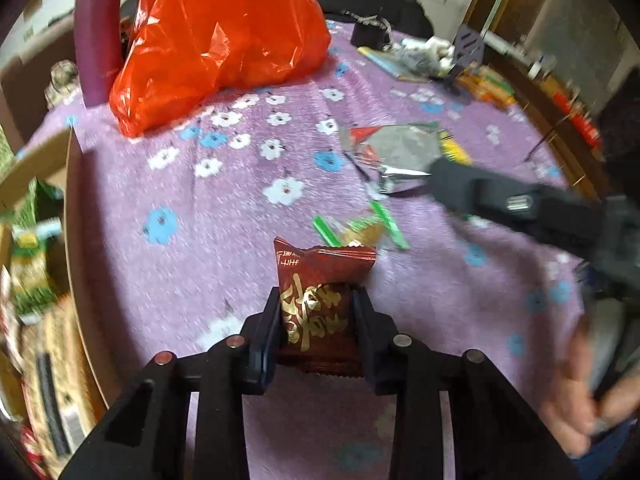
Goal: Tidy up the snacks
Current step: 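Grasp the brown-red chip bag with the left gripper while the right gripper reaches the green-edged snack, then grasp the green-edged clear snack bag with the right gripper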
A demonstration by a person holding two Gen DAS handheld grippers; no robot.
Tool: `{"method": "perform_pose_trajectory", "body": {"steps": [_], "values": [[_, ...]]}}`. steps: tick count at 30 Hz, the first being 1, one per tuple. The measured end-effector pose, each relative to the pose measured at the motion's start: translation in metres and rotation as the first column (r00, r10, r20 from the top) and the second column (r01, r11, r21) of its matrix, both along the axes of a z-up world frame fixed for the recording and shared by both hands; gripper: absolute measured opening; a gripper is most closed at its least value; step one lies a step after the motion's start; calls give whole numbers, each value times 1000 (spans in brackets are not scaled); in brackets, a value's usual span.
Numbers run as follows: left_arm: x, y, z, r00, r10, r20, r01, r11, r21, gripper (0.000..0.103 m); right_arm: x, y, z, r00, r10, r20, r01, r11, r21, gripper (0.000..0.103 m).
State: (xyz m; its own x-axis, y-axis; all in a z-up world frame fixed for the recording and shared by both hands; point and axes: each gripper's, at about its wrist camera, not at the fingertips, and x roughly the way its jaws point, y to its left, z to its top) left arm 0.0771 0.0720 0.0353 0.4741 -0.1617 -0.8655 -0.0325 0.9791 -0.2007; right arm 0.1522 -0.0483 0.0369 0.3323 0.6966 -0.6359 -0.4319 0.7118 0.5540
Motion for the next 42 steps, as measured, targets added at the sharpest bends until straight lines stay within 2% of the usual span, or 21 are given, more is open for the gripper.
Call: {"method": "perform_pose_trajectory", "body": {"steps": [5, 8, 11, 13, 14, 17, 20, 23, 29, 31, 32, 35, 40, 42], "values": [[-30, 9, 22, 997, 11, 77, -7, 999, -51, 32, 8, 18, -18, 999, 5, -34, -7, 999, -44, 65], [-47, 19, 40, 991, 30, 132, -27, 999, -28, 32, 5, 29, -24, 999, 19, -30, -22, 996, -88, 65], [-59, 33, 50, 985, 57, 160, -50, 998, -48, 32, -6, 42, -24, 987, 148, -65, -151, 988, -44, 67], [-69, 46, 56, 981, 81, 176, -71, 995, -63, 32, -16, 48, -21, 946, 304, -114, -297, 952, 79, 67], [-73, 52, 58, 979, 93, 184, -81, 994, -71, 32, -20, 46, -15, 953, 291, -87, -284, 955, 81, 67], [-81, 65, 61, 975, 112, 190, -97, 992, -86, 32, -16, 40, -4, 981, 191, -23, -191, 981, -26, 68], [-87, 75, 66, 970, 125, 208, -107, 989, -100, 32, -9, 40, -7, 985, 162, -58, -162, 987, -1, 68], [-92, 87, 68, 964, 147, 221, -123, 985, -120, 33, -10, 54, -8, 992, 115, -56, -120, 986, -115, 67], [-100, 99, 66, 960, 164, 229, -140, 983, -115, 33, -16, 87, -12, 996, 59, -65, -72, 972, -223, 56], [-102, 100, 65, 959, 165, 230, -142, 983, -113, 33, -18, 100, -17, 999, 20, -33, -30, 945, -325, 44], [-103, 99, 65, 958, 164, 235, -143, 984, -106, 33, -20, 106, -21, 999, 26, -30, -35, 937, -347, 41], [-106, 97, 66, 957, 157, 246, -136, 986, -98, 33, -31, 116, -22, 997, 55, 60, -24, 905, -424, 33], [-107, 81, 65, 957, 123, 264, -106, 991, -78, 33, -43, 89, -15, 996, 38, 80, -5, 924, -382, 31], [-105, 69, 64, 958, 98, 269, -84, 994, -65, 33, -50, 69, -7, 995, 15, 96, 18, 942, -334, 31]]}}
